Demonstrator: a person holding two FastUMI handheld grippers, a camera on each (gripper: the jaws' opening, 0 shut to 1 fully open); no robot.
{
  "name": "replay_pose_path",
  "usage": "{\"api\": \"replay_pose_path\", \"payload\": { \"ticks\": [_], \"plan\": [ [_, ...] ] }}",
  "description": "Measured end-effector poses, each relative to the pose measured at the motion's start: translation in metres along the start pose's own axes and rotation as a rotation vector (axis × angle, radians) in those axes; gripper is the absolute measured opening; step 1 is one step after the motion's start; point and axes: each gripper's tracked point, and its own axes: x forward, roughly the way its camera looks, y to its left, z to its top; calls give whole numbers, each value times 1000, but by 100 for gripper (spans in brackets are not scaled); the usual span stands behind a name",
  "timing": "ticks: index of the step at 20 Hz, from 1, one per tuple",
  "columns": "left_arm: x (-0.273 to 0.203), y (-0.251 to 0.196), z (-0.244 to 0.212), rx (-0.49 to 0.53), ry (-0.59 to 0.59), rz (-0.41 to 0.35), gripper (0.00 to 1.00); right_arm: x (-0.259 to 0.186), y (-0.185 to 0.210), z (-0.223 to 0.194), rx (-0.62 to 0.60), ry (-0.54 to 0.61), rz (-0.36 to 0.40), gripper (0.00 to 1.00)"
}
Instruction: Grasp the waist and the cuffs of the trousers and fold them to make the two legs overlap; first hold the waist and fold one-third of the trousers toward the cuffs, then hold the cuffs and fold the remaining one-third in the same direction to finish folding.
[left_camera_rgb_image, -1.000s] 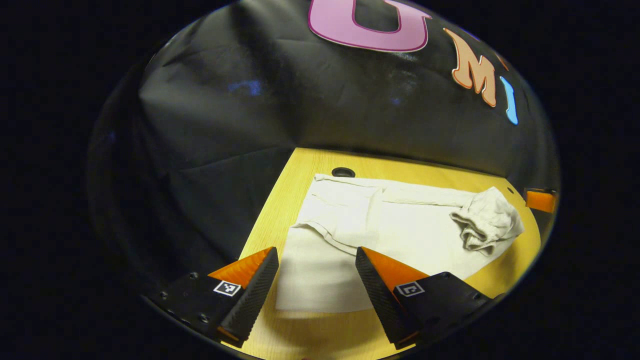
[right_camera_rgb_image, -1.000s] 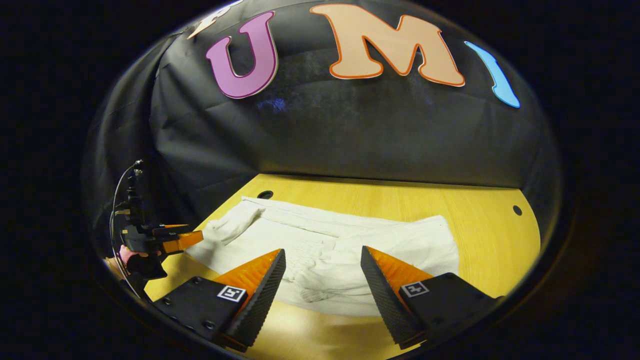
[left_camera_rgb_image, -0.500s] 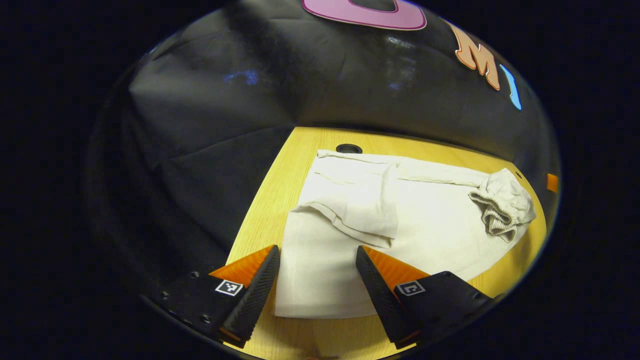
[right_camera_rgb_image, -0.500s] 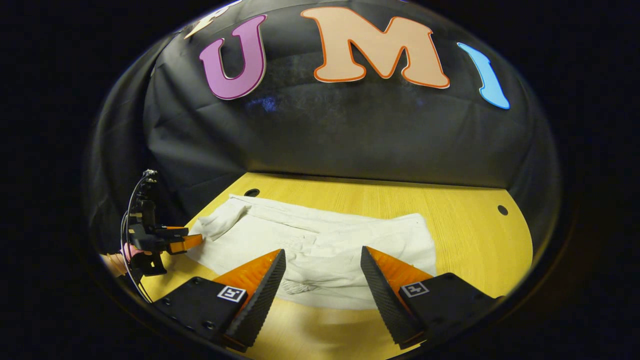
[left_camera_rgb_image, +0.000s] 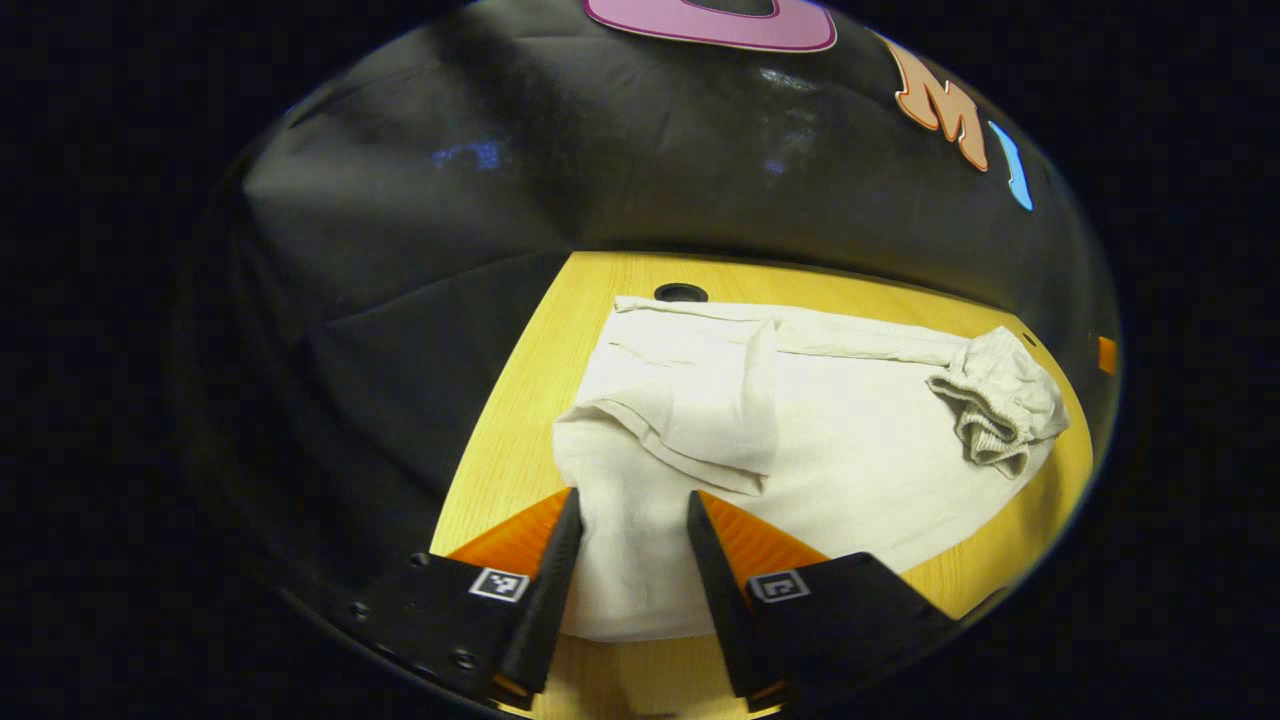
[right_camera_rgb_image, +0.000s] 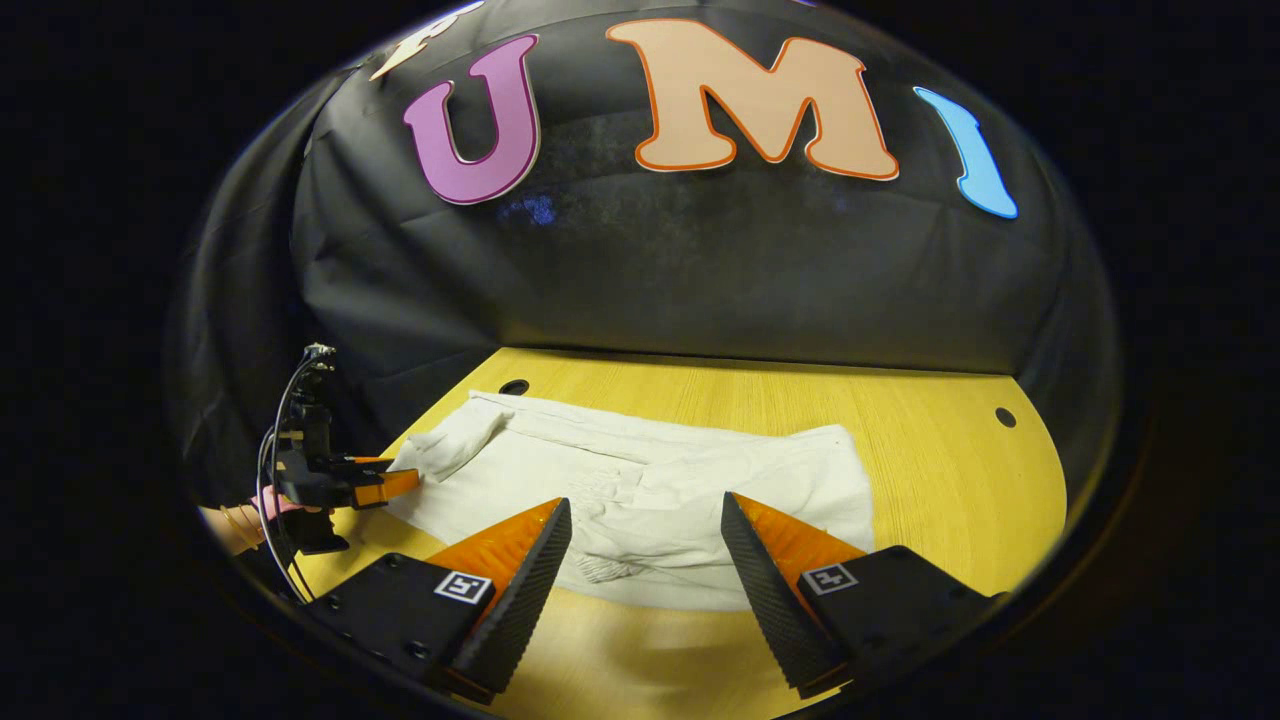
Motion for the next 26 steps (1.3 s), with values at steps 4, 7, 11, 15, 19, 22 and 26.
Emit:
{"api": "replay_pose_path", "payload": {
  "ticks": [4,7,11,15,19,22,26],
  "plan": [
    [5,-11,6,-42,-29,-16,5,-10,-9,-1,-6,5,-30,92],
    [-2,-10,6,-102,-47,-9,0,-20,-20,4,-6,-8,-62,97],
    [-13,-25,17,-166,-78,-52,0,-42,-42,14,4,-36,-112,92],
    [-32,-64,45,-227,-131,-113,0,-67,-71,18,28,-61,-153,96],
    [-53,-115,83,-241,-189,-173,0,-92,-106,13,58,-77,-167,97],
    [-66,-165,111,-238,-222,-220,0,-115,-139,4,59,-63,-176,97],
    [-79,-236,151,-191,-271,-276,0,-144,-184,-5,52,-54,-200,97]
  ]
}}
